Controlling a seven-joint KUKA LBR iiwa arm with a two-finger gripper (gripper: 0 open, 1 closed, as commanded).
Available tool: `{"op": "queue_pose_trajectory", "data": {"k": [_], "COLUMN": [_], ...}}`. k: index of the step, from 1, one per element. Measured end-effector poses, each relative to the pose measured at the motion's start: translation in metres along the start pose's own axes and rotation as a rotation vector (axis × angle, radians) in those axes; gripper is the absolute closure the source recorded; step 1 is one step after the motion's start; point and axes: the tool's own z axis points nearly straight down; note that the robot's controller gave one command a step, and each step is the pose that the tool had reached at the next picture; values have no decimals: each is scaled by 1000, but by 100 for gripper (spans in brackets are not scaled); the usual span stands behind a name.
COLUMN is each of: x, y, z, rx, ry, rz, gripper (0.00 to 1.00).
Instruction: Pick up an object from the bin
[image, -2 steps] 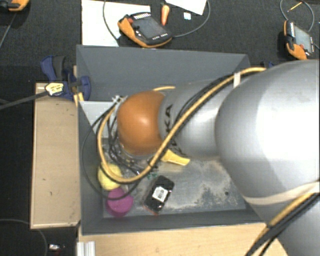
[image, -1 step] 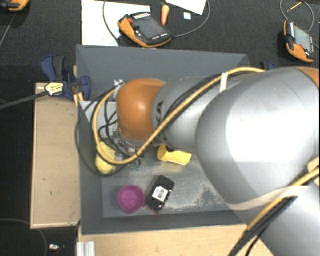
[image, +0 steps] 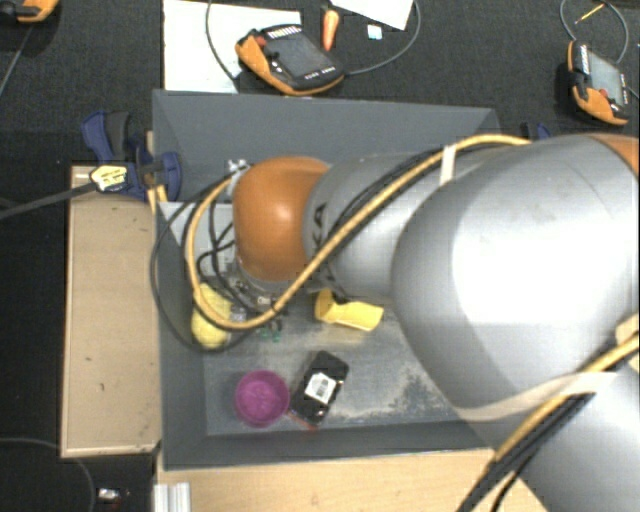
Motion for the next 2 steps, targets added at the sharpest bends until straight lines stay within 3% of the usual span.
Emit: {"op": "queue_pose_trajectory", "data": {"k": [1,2], "x": [-8,-10], "y": [-5,-4], "z": [-84,-147], "rx": [0,-3], "ry": [0,-6], "rz": [-124,-131], "gripper": [100,100]}}
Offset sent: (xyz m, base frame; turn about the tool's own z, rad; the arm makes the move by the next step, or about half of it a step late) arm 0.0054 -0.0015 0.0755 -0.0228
